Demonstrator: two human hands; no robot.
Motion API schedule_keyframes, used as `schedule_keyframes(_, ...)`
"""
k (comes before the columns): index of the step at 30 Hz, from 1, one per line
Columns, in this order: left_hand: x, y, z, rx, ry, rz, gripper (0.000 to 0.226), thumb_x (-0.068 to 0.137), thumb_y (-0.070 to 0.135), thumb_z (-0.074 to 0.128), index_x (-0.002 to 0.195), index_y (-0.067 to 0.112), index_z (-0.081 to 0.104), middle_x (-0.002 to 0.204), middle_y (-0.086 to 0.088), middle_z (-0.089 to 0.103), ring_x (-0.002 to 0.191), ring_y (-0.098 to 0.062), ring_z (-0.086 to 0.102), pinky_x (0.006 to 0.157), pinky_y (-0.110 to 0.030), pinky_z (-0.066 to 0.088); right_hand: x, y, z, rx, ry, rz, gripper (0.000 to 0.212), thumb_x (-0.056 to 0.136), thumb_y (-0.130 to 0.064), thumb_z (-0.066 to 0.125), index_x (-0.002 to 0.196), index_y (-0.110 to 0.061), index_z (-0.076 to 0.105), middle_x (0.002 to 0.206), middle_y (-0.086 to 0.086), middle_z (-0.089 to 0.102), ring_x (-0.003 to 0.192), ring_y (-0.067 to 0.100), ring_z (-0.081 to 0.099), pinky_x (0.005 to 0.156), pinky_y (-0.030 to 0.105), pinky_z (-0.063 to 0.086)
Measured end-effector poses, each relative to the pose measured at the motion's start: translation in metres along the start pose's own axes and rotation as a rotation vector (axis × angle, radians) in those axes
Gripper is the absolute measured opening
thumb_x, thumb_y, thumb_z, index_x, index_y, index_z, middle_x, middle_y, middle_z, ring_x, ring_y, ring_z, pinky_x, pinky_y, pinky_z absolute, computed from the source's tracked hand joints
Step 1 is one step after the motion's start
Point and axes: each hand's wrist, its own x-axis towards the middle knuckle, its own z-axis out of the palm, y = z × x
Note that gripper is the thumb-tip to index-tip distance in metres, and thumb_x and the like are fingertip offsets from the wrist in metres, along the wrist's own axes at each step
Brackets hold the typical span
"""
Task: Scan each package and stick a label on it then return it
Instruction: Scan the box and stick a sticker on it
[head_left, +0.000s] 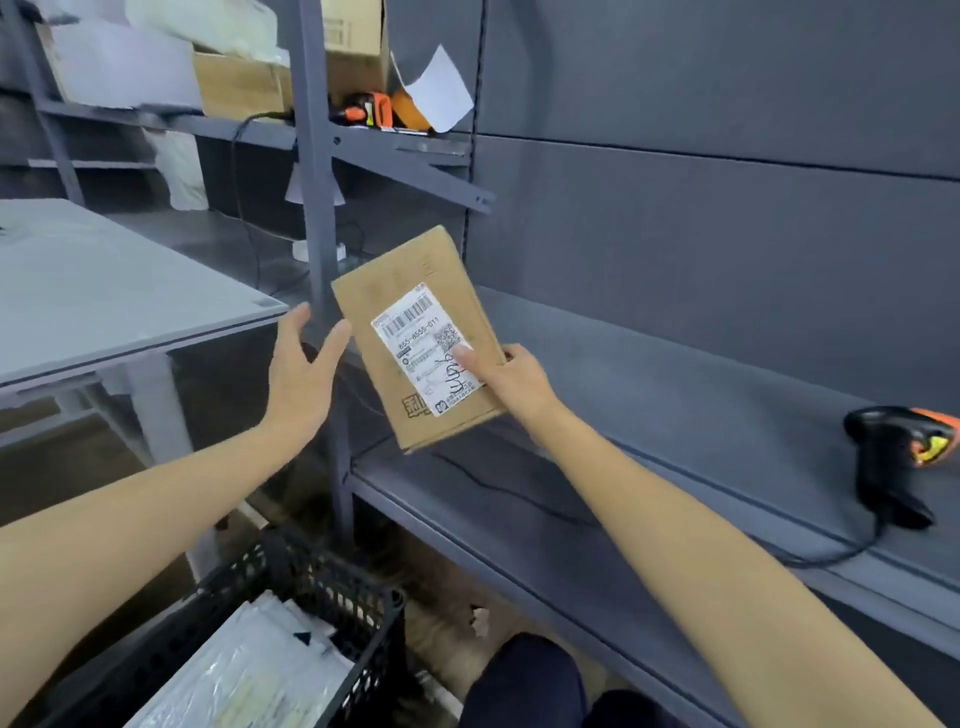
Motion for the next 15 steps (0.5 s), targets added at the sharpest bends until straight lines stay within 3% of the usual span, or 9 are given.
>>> schedule_keyframes(5, -0.003, 0.049, 0.09, -0.296, -0.158, -0.117, 0.059, 0.092, 0.052, 0.054, 0.14, 0.022, 0.04, 0.138, 0.004, 0.046, 0.125, -0.01, 0.043, 0.112, -0.034, 0.031, -0.014, -0.005, -0.082, 0.228, 0.237, 0.04, 0.065, 0.071, -0.06, 0.073, 0.116, -0.018, 0.053, 0.105, -0.01, 0.066, 0.092, 0.003, 0.064, 0.066, 0.017, 0.046)
schedule_keyframes(10, -0.019, 0.095, 0.175, -0.477, -0.342, -0.263, 0.046, 0.092, 0.054, 0.051, 0.124, 0.021, 0.047, 0.125, 0.008, 0.051, 0.125, -0.018, 0.046, 0.108, -0.047, 0.037, -0.04, 0.012, -0.157, 0.278, 0.389, 0.07, 0.06, 0.074, -0.059, 0.072, 0.115, -0.021, 0.053, 0.103, -0.011, 0.068, 0.092, 0.004, 0.065, 0.068, 0.018, 0.045)
schedule_keyframes(12, -0.031, 0.113, 0.205, -0.508, -0.421, -0.295, 0.042, 0.094, 0.053, 0.047, 0.122, 0.022, 0.047, 0.13, -0.001, 0.051, 0.123, -0.021, 0.048, 0.1, -0.046, 0.045, -0.052, 0.02, -0.181, 0.284, 0.446, 0.081, 0.06, 0.074, -0.06, 0.071, 0.114, -0.021, 0.052, 0.103, -0.01, 0.069, 0.093, 0.005, 0.065, 0.07, 0.019, 0.046)
schedule_keyframes(15, -0.05, 0.133, 0.243, -0.539, -0.552, -0.299, 0.042, 0.097, 0.055, 0.038, 0.121, 0.022, 0.049, 0.125, -0.002, 0.058, 0.114, -0.02, 0.055, 0.078, -0.035, 0.049, -0.067, 0.03, -0.209, 0.298, 0.519, 0.099, 0.064, 0.073, -0.062, 0.07, 0.117, -0.021, 0.051, 0.103, -0.01, 0.069, 0.094, 0.006, 0.065, 0.072, 0.021, 0.045)
